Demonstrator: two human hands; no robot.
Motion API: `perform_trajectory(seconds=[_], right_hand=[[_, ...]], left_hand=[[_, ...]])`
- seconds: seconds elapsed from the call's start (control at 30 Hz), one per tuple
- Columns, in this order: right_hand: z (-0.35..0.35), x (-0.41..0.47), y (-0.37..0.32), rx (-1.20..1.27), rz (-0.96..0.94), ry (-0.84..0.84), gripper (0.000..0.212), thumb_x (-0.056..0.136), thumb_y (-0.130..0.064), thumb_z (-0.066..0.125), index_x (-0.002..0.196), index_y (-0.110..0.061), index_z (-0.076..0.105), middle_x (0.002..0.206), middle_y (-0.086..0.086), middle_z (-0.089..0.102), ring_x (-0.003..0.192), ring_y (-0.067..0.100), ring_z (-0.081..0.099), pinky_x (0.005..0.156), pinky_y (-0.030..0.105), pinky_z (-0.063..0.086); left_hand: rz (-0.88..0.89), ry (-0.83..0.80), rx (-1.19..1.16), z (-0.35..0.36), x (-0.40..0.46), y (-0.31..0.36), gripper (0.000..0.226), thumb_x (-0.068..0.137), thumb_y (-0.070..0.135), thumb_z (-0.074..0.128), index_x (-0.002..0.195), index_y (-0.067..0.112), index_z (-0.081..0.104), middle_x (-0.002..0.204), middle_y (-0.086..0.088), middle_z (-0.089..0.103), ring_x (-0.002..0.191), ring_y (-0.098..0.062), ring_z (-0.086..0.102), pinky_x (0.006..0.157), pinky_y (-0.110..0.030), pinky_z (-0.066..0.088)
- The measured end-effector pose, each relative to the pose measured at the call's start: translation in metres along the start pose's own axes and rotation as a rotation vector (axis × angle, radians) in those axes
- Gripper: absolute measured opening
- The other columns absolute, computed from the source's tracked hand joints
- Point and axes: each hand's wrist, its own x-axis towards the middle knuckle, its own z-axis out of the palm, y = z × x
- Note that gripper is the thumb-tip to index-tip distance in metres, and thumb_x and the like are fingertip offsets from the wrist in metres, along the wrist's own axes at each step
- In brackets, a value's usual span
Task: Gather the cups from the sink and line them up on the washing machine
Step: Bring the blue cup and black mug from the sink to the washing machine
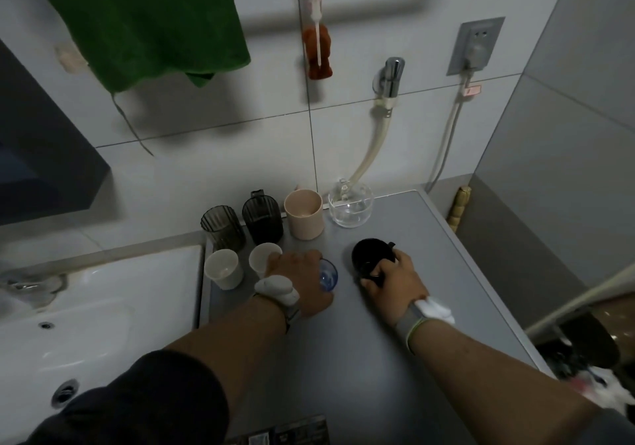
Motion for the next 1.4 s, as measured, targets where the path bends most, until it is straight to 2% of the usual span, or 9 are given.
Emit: perform_trajectory(seconds=[0.4,0.53,0.6,0.73,0.87,1.0,1.13,1.27,1.4], right_hand=[[0.018,0.019,0.001,0.113,0.064,0.093,0.03,0.077,-0.059,0.062,0.087,-0.04,0.041,0.112,-0.003,0.051,0.073,0.017,0.051,0.069,0.024,0.039],[0.018,0.016,-0.001,0.178,0.085,0.123,0.037,0.073,-0.063,0.06,0.097,-0.05,0.036,0.102,-0.013,0.048,0.076,0.012,0.051,0.07,0.026,0.04],[0.017,0.013,-0.001,0.212,0.089,0.143,0.037,0.074,-0.066,0.059,0.099,-0.054,0.034,0.101,-0.015,0.049,0.077,0.009,0.052,0.068,0.026,0.04],[0.014,0.012,-0.004,0.31,0.126,0.165,0.039,0.077,-0.068,0.055,0.106,-0.05,0.035,0.099,-0.01,0.059,0.079,0.013,0.06,0.068,0.028,0.044],[0.01,0.011,-0.007,0.396,0.186,0.162,0.045,0.077,-0.063,0.062,0.107,-0.047,0.033,0.099,-0.011,0.06,0.08,0.016,0.063,0.07,0.029,0.043],[0.006,0.014,-0.011,0.463,0.218,0.157,0.052,0.081,-0.05,0.073,0.111,-0.045,0.032,0.109,-0.009,0.059,0.087,0.018,0.064,0.075,0.027,0.043],[0.006,0.016,-0.013,0.49,0.22,0.146,0.06,0.082,-0.045,0.076,0.125,-0.041,0.034,0.111,-0.01,0.058,0.089,0.012,0.061,0.074,0.023,0.042],[0.009,0.019,-0.015,0.511,0.225,0.152,0.064,0.082,-0.042,0.076,0.13,-0.041,0.034,0.11,-0.011,0.057,0.089,0.01,0.06,0.069,0.016,0.038],[0.009,0.022,-0.017,0.549,0.236,0.154,0.063,0.082,-0.041,0.077,0.128,-0.042,0.035,0.112,-0.01,0.058,0.089,0.009,0.06,0.068,0.008,0.036]], left_hand=[[0.046,0.205,0.036,0.0,0.013,0.002,0.066,0.068,0.063,0.057,0.126,0.031,0.052,0.118,0.004,0.063,0.103,-0.024,0.059,0.086,-0.038,0.042],[0.097,0.368,-0.024,0.002,-0.009,0.008,0.041,0.068,0.05,0.063,0.101,0.028,0.053,0.098,0.002,0.057,0.081,-0.023,0.055,0.068,-0.034,0.043],[0.075,0.272,-0.16,0.005,-0.019,0.01,0.026,0.077,0.048,0.062,0.085,0.029,0.046,0.081,0.006,0.053,0.068,-0.02,0.052,0.062,-0.028,0.036],[-0.208,0.033,-0.417,0.017,-0.021,0.022,0.049,0.094,0.054,0.044,0.061,0.017,0.043,0.058,-0.001,0.051,0.068,-0.028,0.061,0.059,-0.03,0.036],[-0.496,-0.231,-0.951,0.018,-0.012,0.033,0.065,0.098,0.059,0.036,0.06,0.014,0.065,0.054,0.004,0.067,0.062,-0.023,0.069,0.063,-0.031,0.055],[-0.805,-0.291,-1.419,0.024,0.002,0.038,0.056,0.1,0.051,0.042,0.073,0.005,0.059,0.061,-0.005,0.061,0.043,-0.018,0.055,0.038,-0.024,0.039],[-0.845,-0.446,-1.491,0.022,0.003,0.036,0.059,0.1,0.057,0.034,0.073,0.009,0.053,0.057,-0.004,0.055,0.037,-0.016,0.045,0.049,-0.024,0.03],[-0.835,-0.579,-1.568,0.009,0.005,0.035,0.055,0.1,0.06,0.024,0.073,0.015,0.041,0.073,-0.004,0.042,0.052,-0.015,0.033,0.055,-0.026,0.019],[-0.829,-0.34,-1.494,0.019,0.0,0.037,0.061,0.098,0.062,0.032,0.097,0.009,0.062,0.091,-0.009,0.065,0.071,-0.02,0.057,0.064,-0.027,0.04]])
